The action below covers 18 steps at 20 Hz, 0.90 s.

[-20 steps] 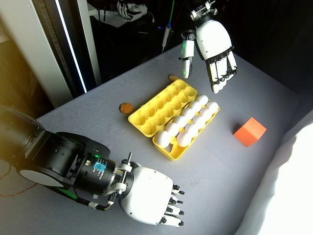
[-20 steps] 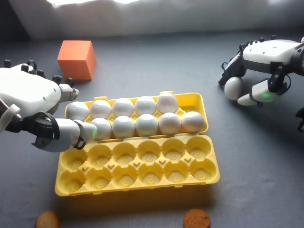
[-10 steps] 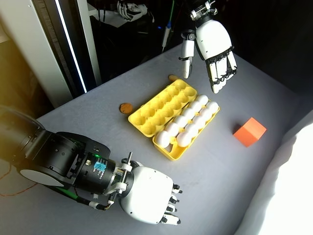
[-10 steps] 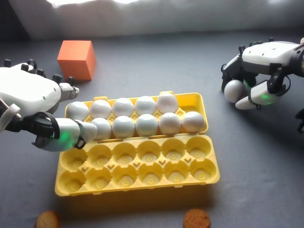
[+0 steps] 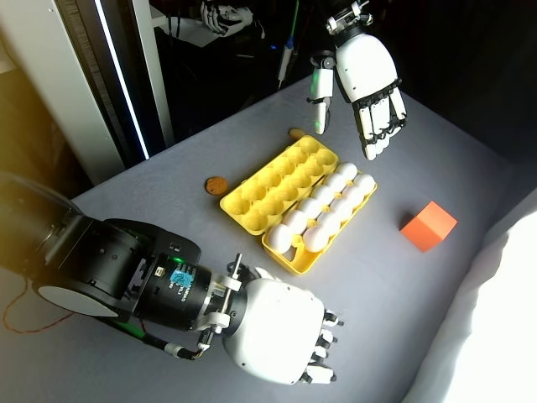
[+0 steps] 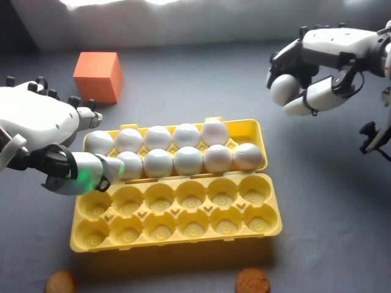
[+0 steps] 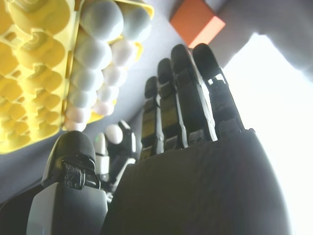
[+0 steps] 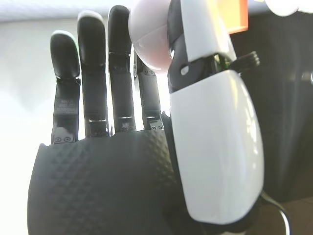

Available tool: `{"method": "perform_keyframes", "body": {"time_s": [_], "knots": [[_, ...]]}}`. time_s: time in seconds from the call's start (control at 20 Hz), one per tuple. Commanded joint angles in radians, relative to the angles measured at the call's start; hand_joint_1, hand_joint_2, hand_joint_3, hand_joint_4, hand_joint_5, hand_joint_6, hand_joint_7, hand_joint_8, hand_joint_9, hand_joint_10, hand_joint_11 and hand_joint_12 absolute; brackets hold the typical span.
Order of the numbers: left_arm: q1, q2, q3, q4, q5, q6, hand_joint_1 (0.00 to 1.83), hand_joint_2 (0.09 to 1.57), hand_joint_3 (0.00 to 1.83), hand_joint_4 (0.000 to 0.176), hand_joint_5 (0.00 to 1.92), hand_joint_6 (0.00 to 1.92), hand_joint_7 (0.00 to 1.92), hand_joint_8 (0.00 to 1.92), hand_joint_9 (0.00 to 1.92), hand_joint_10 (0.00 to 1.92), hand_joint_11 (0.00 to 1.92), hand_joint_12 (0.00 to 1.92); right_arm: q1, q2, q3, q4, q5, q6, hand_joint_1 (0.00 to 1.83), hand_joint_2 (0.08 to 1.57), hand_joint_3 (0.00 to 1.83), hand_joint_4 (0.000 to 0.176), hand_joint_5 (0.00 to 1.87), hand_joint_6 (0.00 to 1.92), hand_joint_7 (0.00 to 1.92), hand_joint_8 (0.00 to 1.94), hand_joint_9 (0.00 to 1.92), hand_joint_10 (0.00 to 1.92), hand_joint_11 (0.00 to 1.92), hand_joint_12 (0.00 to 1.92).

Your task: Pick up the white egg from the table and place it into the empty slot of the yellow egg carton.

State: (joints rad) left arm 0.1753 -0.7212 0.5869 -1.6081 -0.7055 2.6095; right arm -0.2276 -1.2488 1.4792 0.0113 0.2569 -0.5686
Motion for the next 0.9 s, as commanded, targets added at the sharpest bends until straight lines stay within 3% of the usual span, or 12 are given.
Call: {"method": "perform_keyframes", "body": {"time_s": [0.0, 0.3, 0.65, 0.85], "knots": [[-0.012, 0.010, 0.002, 0.061, -0.031, -0.002, 0.00, 1.29, 0.00, 0.000, 0.29, 0.00, 0.41, 0.01, 0.43, 0.00, 0.00, 1.11, 0.022, 0.013, -0.013, -0.007, 0.128, 0.010, 1.18, 1.21, 0.00, 0.000, 0.84, 1.13, 0.78, 1.44, 0.60, 1.43, 0.28, 1.79], [-0.013, 0.011, 0.004, 0.067, -0.030, -0.002, 0.00, 1.29, 0.00, 0.000, 0.25, 0.00, 0.38, 0.00, 0.40, 0.00, 0.00, 1.07, 0.010, 0.014, -0.119, -0.123, 0.182, 0.010, 1.18, 1.21, 0.00, 0.000, 0.84, 1.14, 0.78, 1.43, 0.58, 1.40, 0.24, 1.79], [-0.014, 0.007, 0.006, 0.071, -0.027, -0.002, 0.00, 1.29, 0.00, 0.000, 0.26, 0.00, 0.39, 0.00, 0.42, 0.01, 0.00, 1.11, -0.028, 0.005, -0.127, -0.132, 0.233, 0.010, 1.18, 1.21, 0.00, 0.000, 0.85, 1.12, 0.77, 1.45, 0.56, 1.45, 0.16, 1.83], [-0.015, 0.008, 0.007, 0.072, -0.026, -0.002, 0.00, 1.29, 0.00, 0.000, 0.28, 0.00, 0.41, 0.00, 0.44, 0.01, 0.00, 1.11, -0.037, 0.000, -0.127, -0.132, 0.232, 0.011, 1.18, 1.21, 0.00, 0.000, 0.86, 1.11, 0.78, 1.44, 0.59, 1.45, 0.24, 1.80]]}}
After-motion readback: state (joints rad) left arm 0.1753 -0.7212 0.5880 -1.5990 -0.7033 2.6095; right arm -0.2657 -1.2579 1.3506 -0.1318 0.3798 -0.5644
